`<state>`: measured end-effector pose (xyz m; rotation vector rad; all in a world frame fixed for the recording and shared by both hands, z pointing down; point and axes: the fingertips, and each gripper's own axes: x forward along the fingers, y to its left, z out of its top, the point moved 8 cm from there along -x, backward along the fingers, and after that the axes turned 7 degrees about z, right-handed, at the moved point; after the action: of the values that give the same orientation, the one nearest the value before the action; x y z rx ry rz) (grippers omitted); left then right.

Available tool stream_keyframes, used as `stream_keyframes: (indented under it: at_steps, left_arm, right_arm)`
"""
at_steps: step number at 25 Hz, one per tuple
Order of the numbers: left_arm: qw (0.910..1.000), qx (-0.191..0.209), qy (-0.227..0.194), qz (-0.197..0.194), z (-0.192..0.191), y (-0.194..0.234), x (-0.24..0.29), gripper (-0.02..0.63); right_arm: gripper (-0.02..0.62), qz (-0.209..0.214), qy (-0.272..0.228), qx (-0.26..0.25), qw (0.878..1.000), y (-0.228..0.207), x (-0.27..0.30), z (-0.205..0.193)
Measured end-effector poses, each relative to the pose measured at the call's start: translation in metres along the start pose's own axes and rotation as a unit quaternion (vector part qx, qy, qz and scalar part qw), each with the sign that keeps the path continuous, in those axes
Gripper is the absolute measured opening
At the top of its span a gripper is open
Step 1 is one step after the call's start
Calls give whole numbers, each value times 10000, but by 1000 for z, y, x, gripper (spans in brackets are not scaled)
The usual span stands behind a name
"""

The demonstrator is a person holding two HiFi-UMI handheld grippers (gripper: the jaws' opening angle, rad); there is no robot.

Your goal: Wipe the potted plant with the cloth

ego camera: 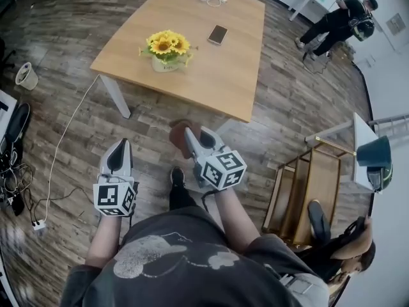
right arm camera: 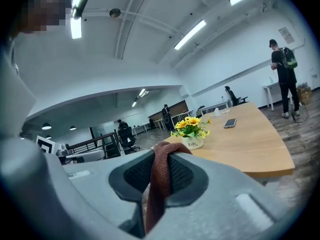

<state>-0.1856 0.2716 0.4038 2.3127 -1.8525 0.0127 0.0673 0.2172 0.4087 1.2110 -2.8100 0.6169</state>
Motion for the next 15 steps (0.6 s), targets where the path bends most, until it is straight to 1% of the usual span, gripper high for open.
stream_keyframes:
  at_steps: [8,14,15]
  left_arm:
    - [10000,57,70,-32,9,-21,104,20]
    - [9998,90,146,131,11,-24,153,20]
    - [9997,88,182,157,10,-23,159,31]
  right_arm:
    - [43,27,144,42,9999,-94,40,42]
    - [43,87,205,148,9996,-138,61,56]
    - [43,107,219,175,9995,-143,65,57]
